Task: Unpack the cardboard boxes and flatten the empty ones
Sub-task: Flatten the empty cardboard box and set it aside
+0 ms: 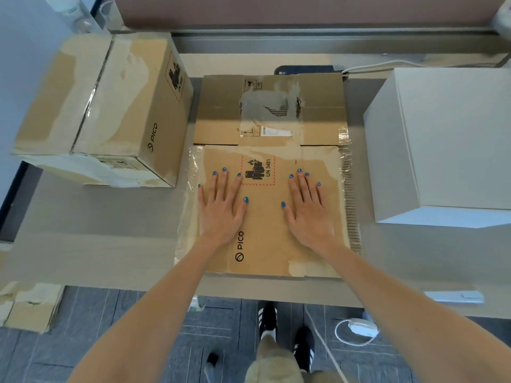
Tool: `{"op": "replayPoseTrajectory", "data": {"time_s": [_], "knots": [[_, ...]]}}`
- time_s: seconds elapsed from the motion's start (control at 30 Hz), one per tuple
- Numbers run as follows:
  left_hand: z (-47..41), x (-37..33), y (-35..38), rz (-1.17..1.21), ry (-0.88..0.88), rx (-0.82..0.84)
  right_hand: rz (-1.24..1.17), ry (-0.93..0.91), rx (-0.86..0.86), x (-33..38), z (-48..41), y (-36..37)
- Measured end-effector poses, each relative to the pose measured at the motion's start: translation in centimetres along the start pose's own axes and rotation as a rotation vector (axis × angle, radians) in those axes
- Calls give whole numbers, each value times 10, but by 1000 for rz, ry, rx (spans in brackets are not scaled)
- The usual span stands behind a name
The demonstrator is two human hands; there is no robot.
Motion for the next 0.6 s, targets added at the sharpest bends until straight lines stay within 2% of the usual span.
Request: {"op": "replayPoseTrajectory", "data": {"time_s": [0.1,0.13,0.2,0.27,0.33,0.47,0.6], "knots": [[-1,2,-14,154,20,19,-87,-16,17,-5,0,-12],[-3,6,-24,194,-7,-16,-102,42,-27,-13,0,-19],[-8,20,-40,231,-124,-74,-120,273,-107,-37,2,-32],[-15,37,-48,270,-299,-66,-195,468,-69,-58,3,-33],[-21,44,-51,288,-404,-19,-279,509,-80,-63,3,-38],[-30,51,-61,330,-496,11,-465,578,-146,-70,-3,-48],[-35,62,-68,392,-597,59,-504,698,-152,-83,-7,-55]]}}
Point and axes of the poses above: each hand's wrist, its own z-axis away from the middle knuckle, its own y-axis out of the palm, x = y × z, the point moved 8 cm from there along -z, towards the middle knuckle, and after that the axes turned 11 degrees about x, right-handed, at the moved point
